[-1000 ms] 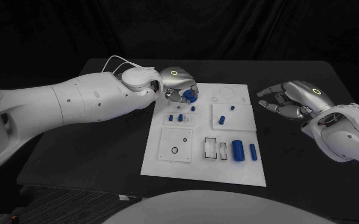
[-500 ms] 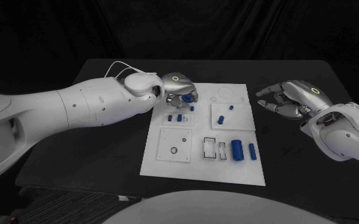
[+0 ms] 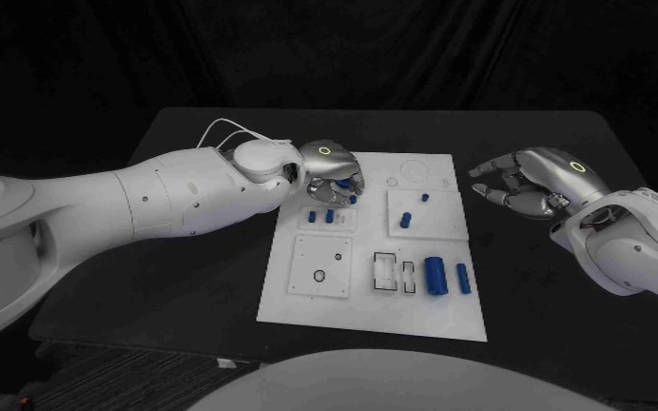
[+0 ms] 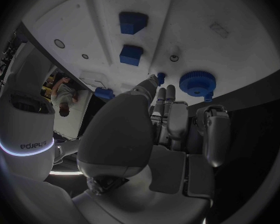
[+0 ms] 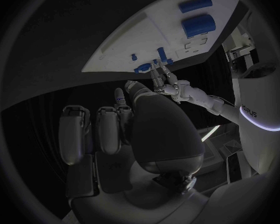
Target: Assemble the parts on the task board
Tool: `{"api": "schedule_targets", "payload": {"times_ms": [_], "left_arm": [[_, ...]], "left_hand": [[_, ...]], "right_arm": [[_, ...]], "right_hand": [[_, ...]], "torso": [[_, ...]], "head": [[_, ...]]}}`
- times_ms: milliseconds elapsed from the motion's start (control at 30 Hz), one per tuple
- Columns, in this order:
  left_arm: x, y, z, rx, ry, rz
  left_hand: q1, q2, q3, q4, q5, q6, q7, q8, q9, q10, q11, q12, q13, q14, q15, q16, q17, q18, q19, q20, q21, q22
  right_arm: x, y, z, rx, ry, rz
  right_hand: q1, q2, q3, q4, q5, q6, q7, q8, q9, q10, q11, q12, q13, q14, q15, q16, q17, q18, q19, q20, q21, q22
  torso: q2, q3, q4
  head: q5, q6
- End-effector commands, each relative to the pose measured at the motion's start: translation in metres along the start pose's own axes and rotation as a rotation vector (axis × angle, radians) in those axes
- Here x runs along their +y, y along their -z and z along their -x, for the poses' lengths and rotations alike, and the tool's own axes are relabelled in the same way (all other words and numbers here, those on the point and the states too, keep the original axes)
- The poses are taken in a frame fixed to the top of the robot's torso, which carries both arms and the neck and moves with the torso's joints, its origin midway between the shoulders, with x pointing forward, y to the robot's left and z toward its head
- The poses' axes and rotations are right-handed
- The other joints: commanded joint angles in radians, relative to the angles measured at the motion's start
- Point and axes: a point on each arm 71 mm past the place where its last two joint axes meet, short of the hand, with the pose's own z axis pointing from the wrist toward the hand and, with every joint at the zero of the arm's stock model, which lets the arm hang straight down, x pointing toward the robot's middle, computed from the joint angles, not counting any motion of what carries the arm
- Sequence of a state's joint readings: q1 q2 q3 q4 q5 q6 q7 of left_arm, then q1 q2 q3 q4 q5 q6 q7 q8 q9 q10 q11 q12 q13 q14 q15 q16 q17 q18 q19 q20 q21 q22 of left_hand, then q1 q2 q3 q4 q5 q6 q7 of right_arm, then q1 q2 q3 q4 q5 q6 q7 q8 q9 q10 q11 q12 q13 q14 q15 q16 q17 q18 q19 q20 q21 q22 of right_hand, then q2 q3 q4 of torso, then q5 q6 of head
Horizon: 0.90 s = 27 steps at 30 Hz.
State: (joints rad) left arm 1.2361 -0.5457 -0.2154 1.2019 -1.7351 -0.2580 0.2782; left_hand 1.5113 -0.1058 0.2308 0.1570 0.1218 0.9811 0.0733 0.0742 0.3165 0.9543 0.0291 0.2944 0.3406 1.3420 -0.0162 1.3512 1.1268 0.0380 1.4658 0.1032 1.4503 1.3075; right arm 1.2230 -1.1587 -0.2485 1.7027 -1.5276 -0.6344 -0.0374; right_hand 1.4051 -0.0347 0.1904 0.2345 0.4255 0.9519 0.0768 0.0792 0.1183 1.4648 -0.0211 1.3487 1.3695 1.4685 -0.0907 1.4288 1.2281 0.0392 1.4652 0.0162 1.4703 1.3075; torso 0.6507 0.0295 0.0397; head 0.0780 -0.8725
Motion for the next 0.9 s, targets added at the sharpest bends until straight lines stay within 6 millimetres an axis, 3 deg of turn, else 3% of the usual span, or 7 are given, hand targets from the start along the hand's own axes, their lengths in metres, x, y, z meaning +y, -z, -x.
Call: {"api": "schedule_targets", "payload": {"times_ms": [33,567,900], "left_arm": [[-0.0023,-0.0020,-0.0028,0.009,0.003,-0.015],[-0.0029,-0.0075,-0.0102,0.024,0.010,-0.008],[-0.0030,-0.0071,-0.0107,-0.007,0.004,-0.009]], "left_hand": [[0.000,0.005,0.003,-0.007,0.008,0.008,-0.002,0.005,-0.002,0.008,0.000,0.004,0.001,-0.002,-0.004,0.005,-0.004,-0.005,0.015,-0.005,0.004,0.220],[0.006,0.011,0.030,-0.023,0.049,0.026,0.000,0.009,-0.007,0.023,0.000,-0.009,-0.011,-0.006,-0.003,0.003,-0.019,-0.006,0.018,-0.006,0.007,0.222],[0.023,0.024,0.065,-0.060,0.065,0.082,0.010,0.030,-0.005,0.117,0.000,-0.001,-0.018,0.011,-0.003,0.014,-0.014,-0.015,0.042,-0.009,0.038,0.233]], "right_arm": [[0.0003,0.0004,-0.0003,0.002,0.001,0.003],[0.0011,-0.0005,-0.0012,0.005,0.000,0.006],[0.0011,-0.0008,-0.0016,0.006,0.000,0.007]], "right_hand": [[0.012,0.000,0.004,0.000,0.005,0.004,0.001,-0.002,-0.002,0.020,-0.003,-0.006,-0.131,0.049,-0.001,0.003,-0.001,-0.014,0.057,0.006,0.003,0.231],[0.014,-0.001,0.006,-0.002,0.007,0.007,0.002,-0.001,-0.001,0.020,-0.002,-0.007,-0.132,0.048,-0.001,0.003,-0.001,-0.014,0.056,0.006,0.002,0.231],[0.014,-0.001,0.006,-0.003,0.008,0.009,0.002,0.000,-0.001,0.020,-0.001,-0.007,-0.132,0.048,-0.001,0.004,-0.001,-0.014,0.056,0.006,0.002,0.231]], "torso": [[0.000,0.0002,-0.0006],[0.000,0.0000,0.0001],[0.000,0.0001,0.0000]], "head": [[0.000,0.000],[-0.006,0.000],[-0.009,0.000]]}}
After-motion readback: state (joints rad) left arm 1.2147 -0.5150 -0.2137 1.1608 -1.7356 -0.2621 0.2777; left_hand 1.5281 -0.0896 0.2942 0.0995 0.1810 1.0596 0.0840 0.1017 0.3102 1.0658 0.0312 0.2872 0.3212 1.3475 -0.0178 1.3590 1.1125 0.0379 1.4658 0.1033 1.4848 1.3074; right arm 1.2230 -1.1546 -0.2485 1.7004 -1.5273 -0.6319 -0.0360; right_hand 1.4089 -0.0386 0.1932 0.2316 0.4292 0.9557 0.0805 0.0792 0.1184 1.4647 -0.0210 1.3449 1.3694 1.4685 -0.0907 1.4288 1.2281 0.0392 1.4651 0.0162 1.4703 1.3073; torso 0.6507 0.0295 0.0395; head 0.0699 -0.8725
